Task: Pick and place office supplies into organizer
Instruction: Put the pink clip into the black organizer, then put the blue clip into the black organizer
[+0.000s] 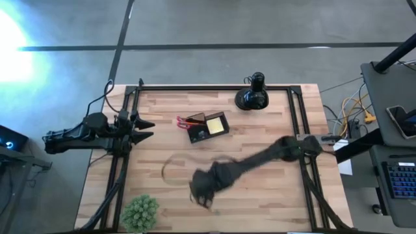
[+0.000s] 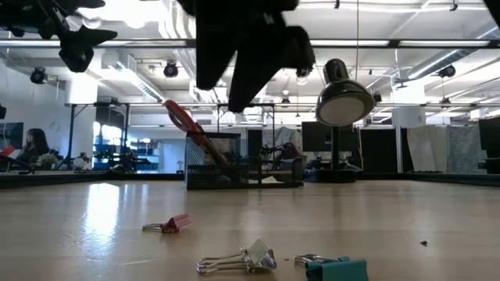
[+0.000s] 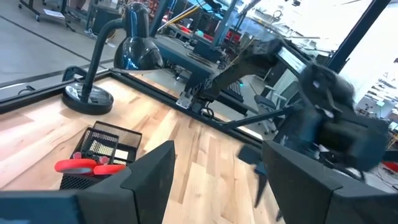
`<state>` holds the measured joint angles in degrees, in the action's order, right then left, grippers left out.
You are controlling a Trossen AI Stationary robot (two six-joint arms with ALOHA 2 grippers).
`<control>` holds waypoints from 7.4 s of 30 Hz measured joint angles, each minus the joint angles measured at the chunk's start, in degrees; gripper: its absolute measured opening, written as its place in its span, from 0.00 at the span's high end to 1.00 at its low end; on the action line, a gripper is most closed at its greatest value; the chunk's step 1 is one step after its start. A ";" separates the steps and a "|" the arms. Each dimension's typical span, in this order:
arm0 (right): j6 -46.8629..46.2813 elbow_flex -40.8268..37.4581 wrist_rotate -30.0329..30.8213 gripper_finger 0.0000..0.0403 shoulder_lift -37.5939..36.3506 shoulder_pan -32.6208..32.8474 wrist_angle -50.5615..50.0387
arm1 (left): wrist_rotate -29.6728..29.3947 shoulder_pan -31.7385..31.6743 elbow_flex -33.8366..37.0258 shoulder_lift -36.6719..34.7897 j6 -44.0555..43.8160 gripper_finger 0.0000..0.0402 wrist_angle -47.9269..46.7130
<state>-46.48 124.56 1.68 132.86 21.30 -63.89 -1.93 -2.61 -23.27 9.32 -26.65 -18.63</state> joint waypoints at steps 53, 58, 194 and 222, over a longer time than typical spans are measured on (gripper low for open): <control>10.15 -7.31 9.00 0.65 7.77 6.30 17.71 | 1.31 0.00 0.00 -0.09 0.00 0.43 -1.90; 10.15 -7.61 8.98 0.74 7.73 6.11 17.70 | 1.31 0.01 0.00 -0.09 0.01 0.43 -1.89; -49.02 0.84 -11.29 0.53 8.36 9.14 1.70 | 2.73 0.00 0.00 -0.02 -0.17 0.43 -4.42; -67.59 2.88 -14.10 0.55 8.19 2.69 -16.53 | 3.32 0.00 0.00 -0.05 -3.06 0.43 -4.42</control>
<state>-114.07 127.44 -12.42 141.05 23.99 -80.42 1.39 -2.61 -23.27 9.27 -29.71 -23.05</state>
